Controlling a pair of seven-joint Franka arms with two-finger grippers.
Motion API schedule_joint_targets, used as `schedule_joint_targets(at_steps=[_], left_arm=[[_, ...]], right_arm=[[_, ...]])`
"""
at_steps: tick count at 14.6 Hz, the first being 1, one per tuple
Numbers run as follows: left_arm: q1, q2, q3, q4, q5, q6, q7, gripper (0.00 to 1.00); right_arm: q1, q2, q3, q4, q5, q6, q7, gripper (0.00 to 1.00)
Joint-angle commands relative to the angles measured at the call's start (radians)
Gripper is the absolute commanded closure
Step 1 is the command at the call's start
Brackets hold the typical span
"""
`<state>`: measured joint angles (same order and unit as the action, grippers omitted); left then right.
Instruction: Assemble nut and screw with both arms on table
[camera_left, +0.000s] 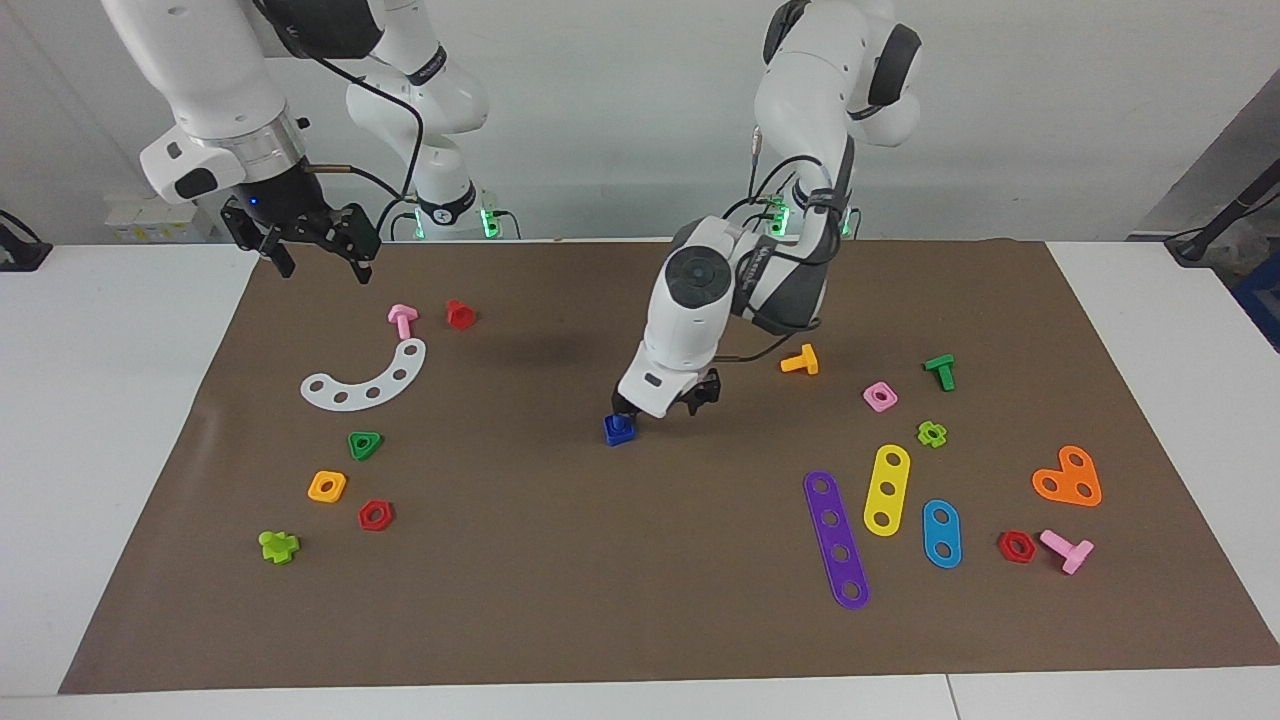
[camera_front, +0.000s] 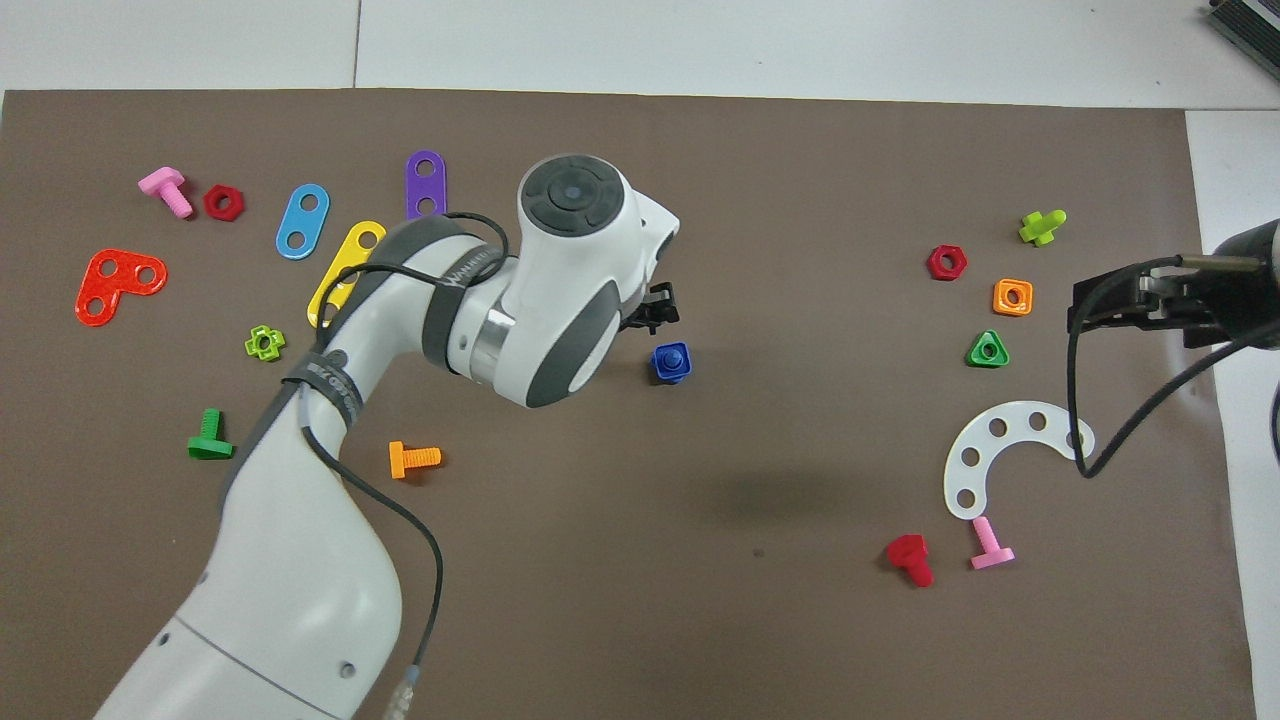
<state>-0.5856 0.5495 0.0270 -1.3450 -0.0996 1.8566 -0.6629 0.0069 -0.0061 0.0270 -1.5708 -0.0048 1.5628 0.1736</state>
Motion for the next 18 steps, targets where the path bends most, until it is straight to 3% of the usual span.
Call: schedule_joint_targets(at_steps=[1,4,6,10,18], left_arm=[[0.091,-0.158,0.007,-0.017,0.026,-0.098,0.018,0.00],[0.222,-0.258,0.011,-0.051,0.040,-0.210,0.136,0.00],[0.285,-0.304,0.013,-0.065,0.115,-0.266,0.282,0.00],[0.414,-0.448,0.011,-0.173,0.121,-0.260,0.399,0.00],[0.426,-0.477,0.013,-0.126,0.127,-0.336,0.436,0.00]], right_arm=[[-0.010,-0.025,0.001,-0.025,0.031,-0.001,-0.028,0.00],[-0.008,-0.025,0.001,-0.025,0.031,-0.001,-0.028,0.00],[-0.010,-0.025,0.001,-0.025,0.031,-0.001,-0.028,0.00],[-0.008,-0.025,0.001,-0.025,0.031,-0.001,-0.029,0.00],[-0.007,-0.023,0.020,-0.014,0.023,0.003,-0.029,0.00]])
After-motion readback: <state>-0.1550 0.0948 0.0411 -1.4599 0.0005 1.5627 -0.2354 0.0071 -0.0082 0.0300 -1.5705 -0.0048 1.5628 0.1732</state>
